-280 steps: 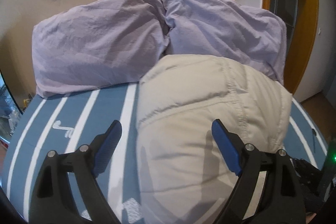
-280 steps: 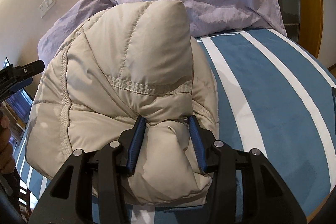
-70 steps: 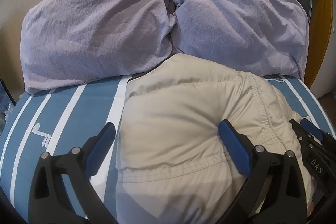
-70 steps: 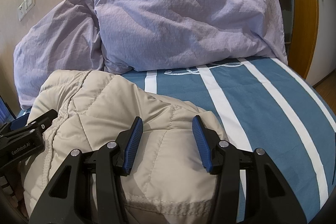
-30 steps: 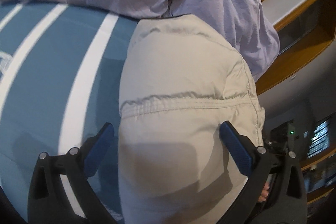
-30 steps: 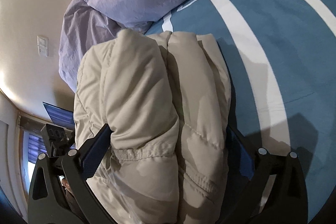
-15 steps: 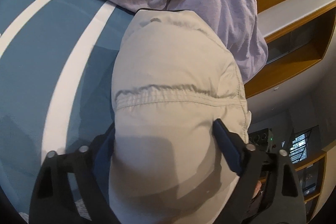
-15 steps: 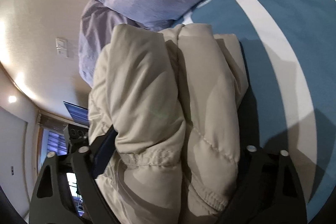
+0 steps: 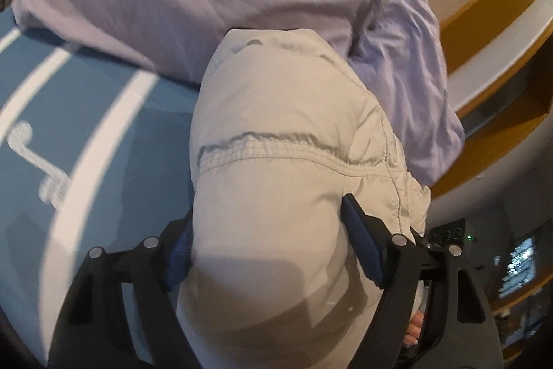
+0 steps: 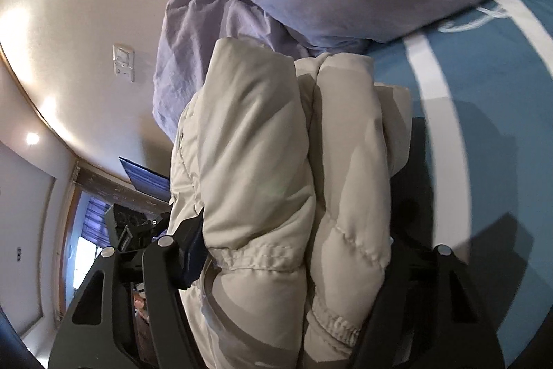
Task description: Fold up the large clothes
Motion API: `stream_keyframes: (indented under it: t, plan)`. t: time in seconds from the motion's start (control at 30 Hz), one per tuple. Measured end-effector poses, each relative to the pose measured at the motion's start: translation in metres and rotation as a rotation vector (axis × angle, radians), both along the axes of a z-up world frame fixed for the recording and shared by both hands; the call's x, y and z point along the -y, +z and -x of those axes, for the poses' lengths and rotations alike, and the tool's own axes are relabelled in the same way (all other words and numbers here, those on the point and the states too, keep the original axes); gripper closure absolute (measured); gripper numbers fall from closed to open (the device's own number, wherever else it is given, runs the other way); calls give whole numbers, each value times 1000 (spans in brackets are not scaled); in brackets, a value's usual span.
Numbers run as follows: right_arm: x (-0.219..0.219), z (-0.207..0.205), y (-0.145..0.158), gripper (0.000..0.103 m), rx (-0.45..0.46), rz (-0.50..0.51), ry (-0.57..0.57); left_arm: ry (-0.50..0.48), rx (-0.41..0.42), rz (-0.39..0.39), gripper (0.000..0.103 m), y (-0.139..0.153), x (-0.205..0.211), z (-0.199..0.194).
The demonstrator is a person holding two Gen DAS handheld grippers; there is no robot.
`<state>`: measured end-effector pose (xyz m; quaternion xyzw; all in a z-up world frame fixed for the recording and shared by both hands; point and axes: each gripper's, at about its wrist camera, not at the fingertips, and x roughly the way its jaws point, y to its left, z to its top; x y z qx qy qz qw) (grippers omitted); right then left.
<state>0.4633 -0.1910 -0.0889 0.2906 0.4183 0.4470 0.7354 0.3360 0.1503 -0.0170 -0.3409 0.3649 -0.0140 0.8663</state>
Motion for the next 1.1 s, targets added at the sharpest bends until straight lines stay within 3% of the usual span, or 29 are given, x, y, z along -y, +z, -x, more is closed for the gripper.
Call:
stream_keyframes:
  t: [0.1,0.2,0.33,0.53,0.67,0.7,0.87,0.93,1.1]
  plan:
    - [-15,-5,-5,34,-9,34,-18,36,-26,-11,25,-11,-15,-3]
    - [-12,-2,-10,25,-25,44,-39,56,-21,-14,19,-16,-20,0]
    - [-1,5,-3,19,-16,89,-99,71,-27,-138,15,-4,-10,3]
    - [25,29,38,18,129,155,-249,110,-20,-342,13,19,12,6]
    - [7,52,68,19,294,291,-304,129,3,-432,13,28,28,3]
    - [0,56,72,20,327,320,-307,129,6,-445,13,28,32,1]
    - [-43,73,81,49,489,455,-322,104,-25,-519,12,16,50,-12]
    - [-50,74,79,55,518,479,-329,91,-33,-566,12,12,55,-14]
    - [-70,73,69,60,579,558,-344,74,-39,-579,12,7,56,-18]
